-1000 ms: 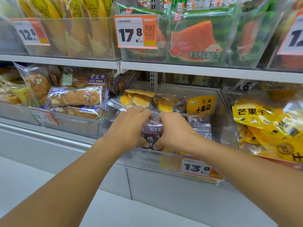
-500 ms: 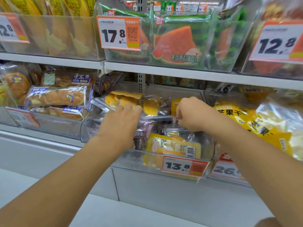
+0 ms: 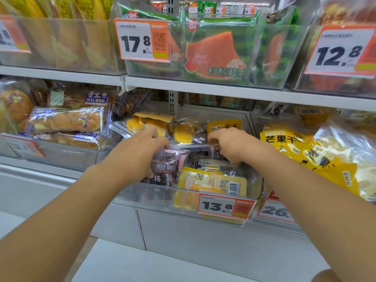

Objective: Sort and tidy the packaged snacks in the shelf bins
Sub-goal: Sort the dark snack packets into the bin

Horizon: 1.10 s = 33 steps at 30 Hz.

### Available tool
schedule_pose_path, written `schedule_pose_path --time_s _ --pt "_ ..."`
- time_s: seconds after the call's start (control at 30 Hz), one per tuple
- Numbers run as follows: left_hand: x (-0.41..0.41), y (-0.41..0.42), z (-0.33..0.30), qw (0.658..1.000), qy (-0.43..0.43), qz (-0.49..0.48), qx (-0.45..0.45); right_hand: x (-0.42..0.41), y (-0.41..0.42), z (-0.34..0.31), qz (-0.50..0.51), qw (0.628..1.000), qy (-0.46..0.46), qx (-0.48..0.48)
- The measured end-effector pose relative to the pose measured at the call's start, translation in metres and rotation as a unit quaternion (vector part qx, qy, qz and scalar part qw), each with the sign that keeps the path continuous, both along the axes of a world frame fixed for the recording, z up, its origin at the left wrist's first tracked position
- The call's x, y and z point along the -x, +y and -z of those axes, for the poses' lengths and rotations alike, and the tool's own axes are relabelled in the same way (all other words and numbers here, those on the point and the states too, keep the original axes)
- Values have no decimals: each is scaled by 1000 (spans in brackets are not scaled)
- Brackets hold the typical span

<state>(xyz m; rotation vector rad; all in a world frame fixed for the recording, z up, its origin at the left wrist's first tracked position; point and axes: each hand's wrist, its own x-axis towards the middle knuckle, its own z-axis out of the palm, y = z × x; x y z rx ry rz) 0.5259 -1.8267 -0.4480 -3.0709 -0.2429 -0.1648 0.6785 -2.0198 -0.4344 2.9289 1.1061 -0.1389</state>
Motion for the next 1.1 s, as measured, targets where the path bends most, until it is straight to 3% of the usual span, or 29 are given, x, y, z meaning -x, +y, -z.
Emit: schedule_pose_path --time_s 0.17,0.27,0.37,0.47,0.57,0.7,0.83,0.97,1.03,1.1 --pt "-2 2 5 1000 -13 3 2 -3 2 -6 33 999 -36 -6" --pt "-3 1 3 1000 -12 0 -16 9 -1 -14 51 986 -122 -97" --pt "-2 4 4 1000 -17 6 -7 26 -8 -25 21 973 -187 -132" --pt "0 8 4 999 -32 18 25 45 -24 -45 -36 965 -188 -179" --pt "3 11 5 996 -48 31 64 63 -38 -58 -127 935 -124 -306" --pt "10 18 3 984 -72 37 159 72 -21 -36 -196 874 46 -443" --pt "21 30 3 944 -127 42 302 60 5 -9 -200 878 72 -429" --pt "23 29 5 879 -199 0 433 61 24 15 -169 873 219 -401" --pt "24 27 4 877 -205 20 433 66 33 27 -165 879 239 -379" --pt "26 26 2 905 -159 58 389 67 38 30 -166 883 234 -370"
